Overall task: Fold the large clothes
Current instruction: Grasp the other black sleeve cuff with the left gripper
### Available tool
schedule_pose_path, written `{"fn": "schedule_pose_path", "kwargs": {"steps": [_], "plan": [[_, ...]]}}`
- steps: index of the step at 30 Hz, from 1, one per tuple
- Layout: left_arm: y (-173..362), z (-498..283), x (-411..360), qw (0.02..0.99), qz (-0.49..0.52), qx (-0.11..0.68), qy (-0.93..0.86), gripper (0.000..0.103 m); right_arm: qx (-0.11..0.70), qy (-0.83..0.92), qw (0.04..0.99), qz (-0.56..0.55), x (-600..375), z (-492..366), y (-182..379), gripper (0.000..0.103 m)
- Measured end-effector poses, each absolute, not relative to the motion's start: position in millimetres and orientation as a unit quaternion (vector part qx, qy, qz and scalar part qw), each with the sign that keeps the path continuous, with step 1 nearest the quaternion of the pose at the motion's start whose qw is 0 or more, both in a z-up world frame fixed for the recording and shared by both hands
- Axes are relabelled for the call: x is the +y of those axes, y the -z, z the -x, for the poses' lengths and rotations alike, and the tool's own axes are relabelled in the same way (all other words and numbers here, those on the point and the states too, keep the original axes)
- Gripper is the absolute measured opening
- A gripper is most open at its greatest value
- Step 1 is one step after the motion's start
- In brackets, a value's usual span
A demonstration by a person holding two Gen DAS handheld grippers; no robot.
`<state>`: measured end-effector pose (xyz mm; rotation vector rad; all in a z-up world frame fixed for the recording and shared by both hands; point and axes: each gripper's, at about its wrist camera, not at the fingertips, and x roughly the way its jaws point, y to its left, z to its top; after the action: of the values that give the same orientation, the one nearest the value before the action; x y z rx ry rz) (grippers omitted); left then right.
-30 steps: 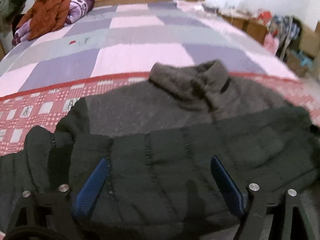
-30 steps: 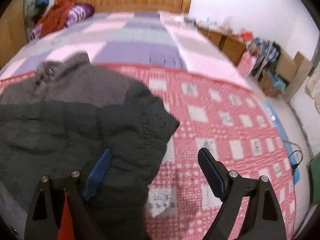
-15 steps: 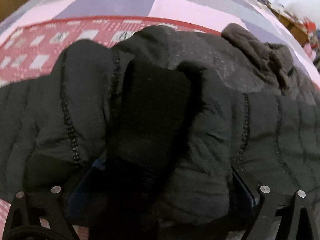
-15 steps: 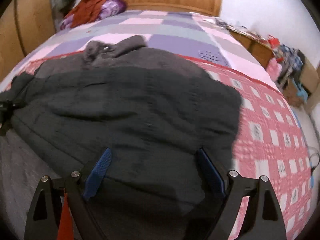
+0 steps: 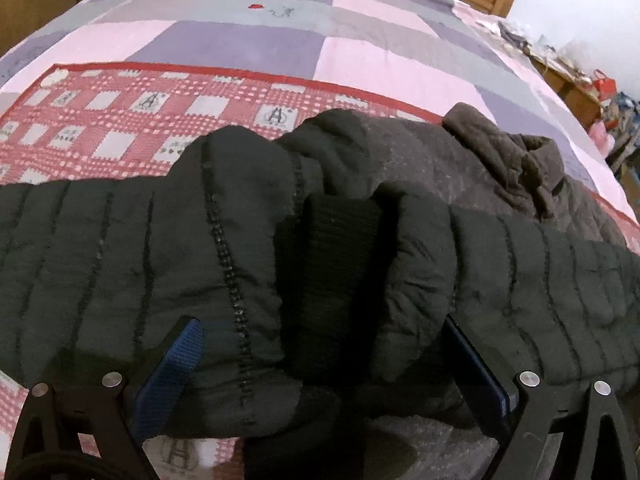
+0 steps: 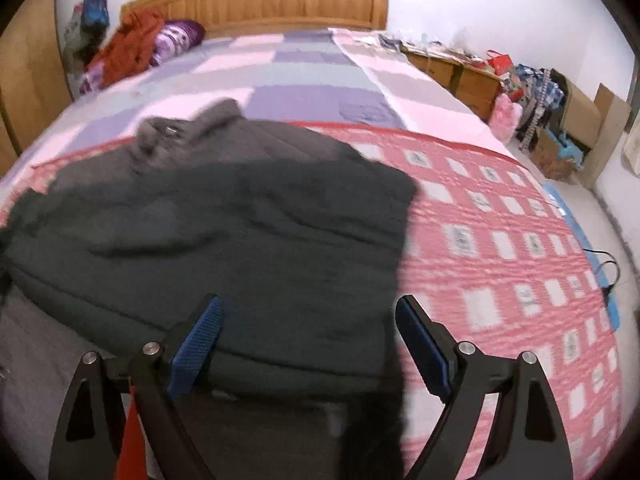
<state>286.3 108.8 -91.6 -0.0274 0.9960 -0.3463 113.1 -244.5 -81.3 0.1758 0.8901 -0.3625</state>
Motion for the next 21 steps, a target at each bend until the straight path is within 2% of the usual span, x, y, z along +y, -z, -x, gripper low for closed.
{"fn": "schedule_pose_path", "kwargs": {"steps": [8, 12, 21], "plan": [[76, -276, 139, 0.873, 0.028, 0.464, 0.148, 0.098, 0.441, 0.081, 0.892, -0.055, -146, -176, 84, 0.089], [80, -273, 197, 0.873, 0.060, 0.473, 0.102, 0.098, 0.505, 0.063, 0.861, -0.004, -110, -195, 115, 0.091], [74, -268, 328, 0.882, 0.100, 0.461, 0.000, 0.098, 0.496, 0.073, 0.865, 0.020, -98, -190, 124, 0.092]]}}
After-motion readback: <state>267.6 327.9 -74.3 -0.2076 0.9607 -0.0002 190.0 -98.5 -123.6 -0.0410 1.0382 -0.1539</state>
